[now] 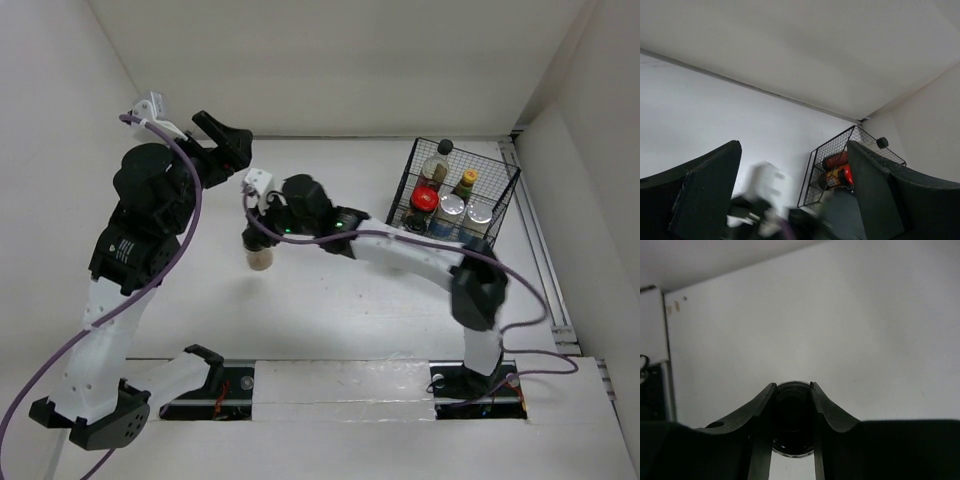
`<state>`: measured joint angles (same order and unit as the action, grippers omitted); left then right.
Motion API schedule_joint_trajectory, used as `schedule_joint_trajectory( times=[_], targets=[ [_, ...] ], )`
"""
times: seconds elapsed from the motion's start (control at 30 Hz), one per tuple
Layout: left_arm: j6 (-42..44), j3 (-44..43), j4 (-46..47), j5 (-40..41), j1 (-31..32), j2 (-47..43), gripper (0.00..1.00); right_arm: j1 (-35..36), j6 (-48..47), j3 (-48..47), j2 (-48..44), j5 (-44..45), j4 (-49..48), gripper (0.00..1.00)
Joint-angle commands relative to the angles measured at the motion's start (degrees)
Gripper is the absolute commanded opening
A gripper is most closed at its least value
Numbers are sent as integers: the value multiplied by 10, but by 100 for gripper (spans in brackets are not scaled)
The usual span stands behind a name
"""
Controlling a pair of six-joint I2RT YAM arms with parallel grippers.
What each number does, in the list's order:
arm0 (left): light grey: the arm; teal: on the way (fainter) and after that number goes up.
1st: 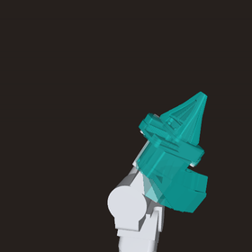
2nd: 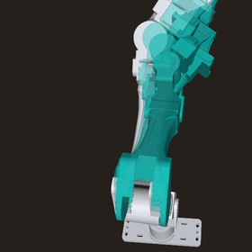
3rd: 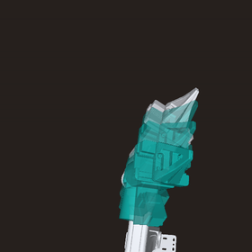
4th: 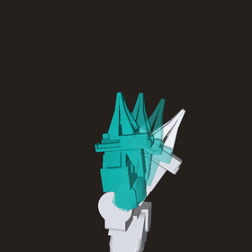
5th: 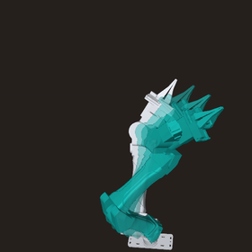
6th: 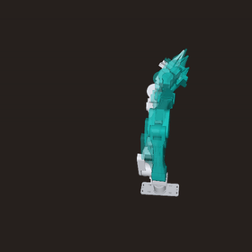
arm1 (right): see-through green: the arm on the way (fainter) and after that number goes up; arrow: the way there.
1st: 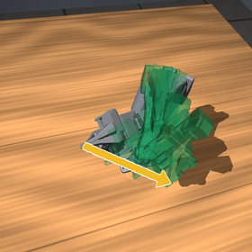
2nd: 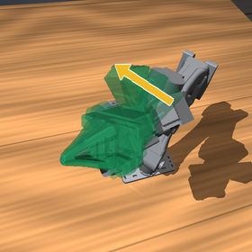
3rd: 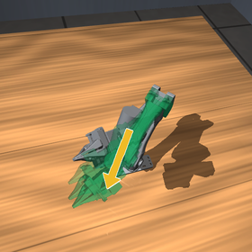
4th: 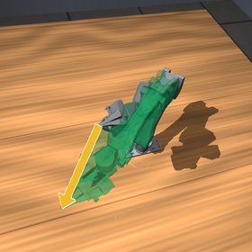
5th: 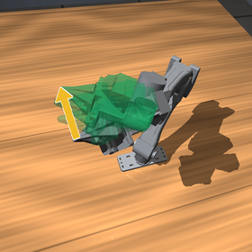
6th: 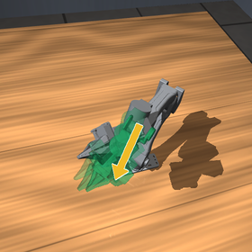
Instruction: Organize the condiment bottles
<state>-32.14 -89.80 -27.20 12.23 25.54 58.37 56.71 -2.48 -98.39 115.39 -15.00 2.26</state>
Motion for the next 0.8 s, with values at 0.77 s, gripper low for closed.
schedule_joint_trajectory(
  times=[0.77],
  targets=[
    [24, 7, 108, -125, 27, 205, 100, -246, 75, 321, -722, 344, 336, 4]
  ],
)
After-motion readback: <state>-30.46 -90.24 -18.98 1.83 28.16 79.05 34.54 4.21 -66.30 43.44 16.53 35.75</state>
